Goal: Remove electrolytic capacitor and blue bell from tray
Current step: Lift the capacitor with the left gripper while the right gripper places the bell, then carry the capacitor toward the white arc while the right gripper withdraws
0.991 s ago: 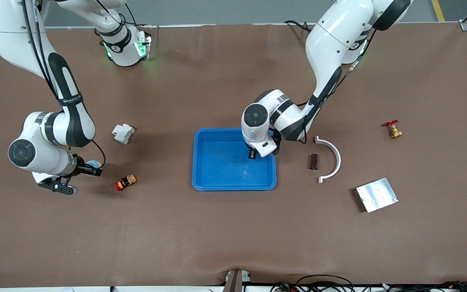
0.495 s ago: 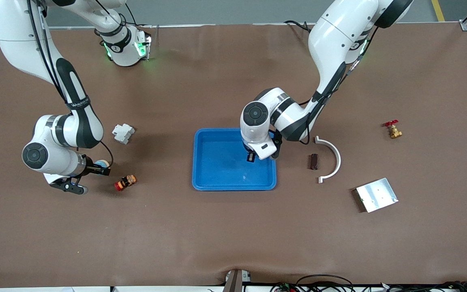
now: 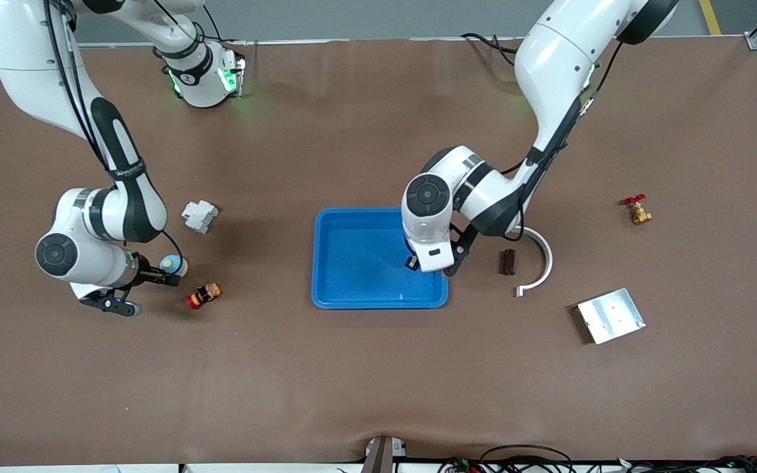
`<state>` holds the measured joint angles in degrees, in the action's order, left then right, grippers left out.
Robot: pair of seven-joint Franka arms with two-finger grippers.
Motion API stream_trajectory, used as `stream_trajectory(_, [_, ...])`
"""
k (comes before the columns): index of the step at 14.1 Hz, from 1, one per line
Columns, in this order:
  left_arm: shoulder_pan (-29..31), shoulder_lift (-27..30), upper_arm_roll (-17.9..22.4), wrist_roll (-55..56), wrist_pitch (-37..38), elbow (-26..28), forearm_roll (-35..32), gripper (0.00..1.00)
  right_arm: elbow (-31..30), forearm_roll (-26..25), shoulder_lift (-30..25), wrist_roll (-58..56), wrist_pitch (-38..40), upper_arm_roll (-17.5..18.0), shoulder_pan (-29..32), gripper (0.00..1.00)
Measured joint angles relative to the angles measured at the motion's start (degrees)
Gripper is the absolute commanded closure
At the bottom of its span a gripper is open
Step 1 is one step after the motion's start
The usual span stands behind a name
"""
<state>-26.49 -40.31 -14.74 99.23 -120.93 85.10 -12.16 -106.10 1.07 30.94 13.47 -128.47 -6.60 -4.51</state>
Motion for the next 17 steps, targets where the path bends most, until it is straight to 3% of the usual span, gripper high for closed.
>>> stream_trajectory(8, [1.7, 2.6, 0.1, -20.5, 1.7, -1.3, -2.1, 1.00, 10.8, 0.0, -13.6, 0.0, 18.9, 1.0, -0.6, 0.00])
stream_trajectory(10, [3.7, 4.6, 0.1, -28.9, 2.8, -0.5, -2.2, 1.00, 14.3, 0.0, -17.1, 0.0, 26.7, 1.0, -0.5, 0.00])
stream_trajectory(14, [10.4, 13.7, -0.2, -49.6, 3.6, 7.3, -2.2, 1.00, 23.0, 0.0, -20.4, -0.1, 41.8, 0.4, -0.2, 0.00])
stream_trajectory(17, [17.4, 18.7, -1.2, -61.5, 1.2, 14.4, -2.2, 1.00, 24.9, 0.0, -23.4, -0.1, 44.5, 0.3, -0.1, 0.00])
